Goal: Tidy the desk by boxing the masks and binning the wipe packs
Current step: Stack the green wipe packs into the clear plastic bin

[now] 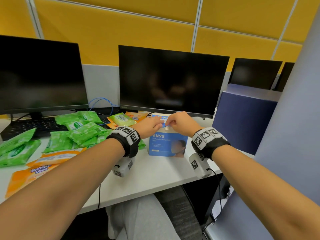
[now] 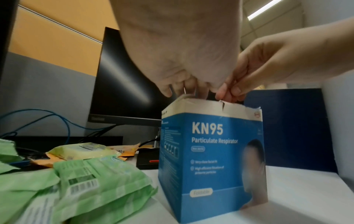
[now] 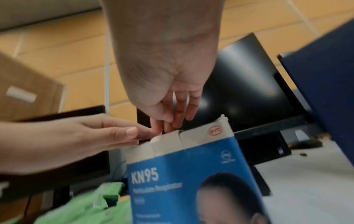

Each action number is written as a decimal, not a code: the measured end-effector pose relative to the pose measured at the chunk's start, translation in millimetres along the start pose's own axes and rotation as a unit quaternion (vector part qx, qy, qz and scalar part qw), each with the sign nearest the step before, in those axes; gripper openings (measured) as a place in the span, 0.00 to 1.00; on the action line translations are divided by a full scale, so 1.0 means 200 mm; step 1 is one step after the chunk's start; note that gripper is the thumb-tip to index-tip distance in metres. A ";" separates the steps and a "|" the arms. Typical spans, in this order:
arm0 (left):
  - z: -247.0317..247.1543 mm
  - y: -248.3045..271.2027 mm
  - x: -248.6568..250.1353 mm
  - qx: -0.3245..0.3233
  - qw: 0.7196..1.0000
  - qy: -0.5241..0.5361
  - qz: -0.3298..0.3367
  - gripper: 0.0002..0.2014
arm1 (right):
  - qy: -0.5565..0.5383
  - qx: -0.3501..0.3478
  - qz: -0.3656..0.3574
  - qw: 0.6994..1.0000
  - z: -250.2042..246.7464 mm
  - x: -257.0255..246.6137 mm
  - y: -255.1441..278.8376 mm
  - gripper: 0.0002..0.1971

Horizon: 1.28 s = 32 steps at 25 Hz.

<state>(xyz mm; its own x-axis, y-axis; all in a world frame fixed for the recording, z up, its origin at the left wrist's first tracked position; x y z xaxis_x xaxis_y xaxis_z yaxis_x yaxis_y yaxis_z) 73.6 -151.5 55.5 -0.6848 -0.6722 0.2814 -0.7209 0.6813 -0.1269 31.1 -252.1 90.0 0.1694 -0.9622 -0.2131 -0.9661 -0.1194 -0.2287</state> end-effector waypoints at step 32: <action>-0.77 1.51 -1.42 0.112 0.838 -0.175 -0.505 0.10 | 0.132 -0.344 -0.229 0.901 1.12 -1.78 -0.46 0.53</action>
<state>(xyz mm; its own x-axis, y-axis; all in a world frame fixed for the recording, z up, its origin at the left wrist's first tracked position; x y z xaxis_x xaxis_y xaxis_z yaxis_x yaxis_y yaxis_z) 66.9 290.2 83.2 0.3249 -0.9437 0.0621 -0.9268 -0.3308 -0.1776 102.2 156.7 -25.4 0.6162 -0.7875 0.0081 -0.7139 -0.5542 0.4279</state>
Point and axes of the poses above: each hand's wrist, its own y-axis away from the middle knuckle, its own z-axis out of the palm, x = y × z, the point moved 8 cm from there along -y, towards the middle knuckle
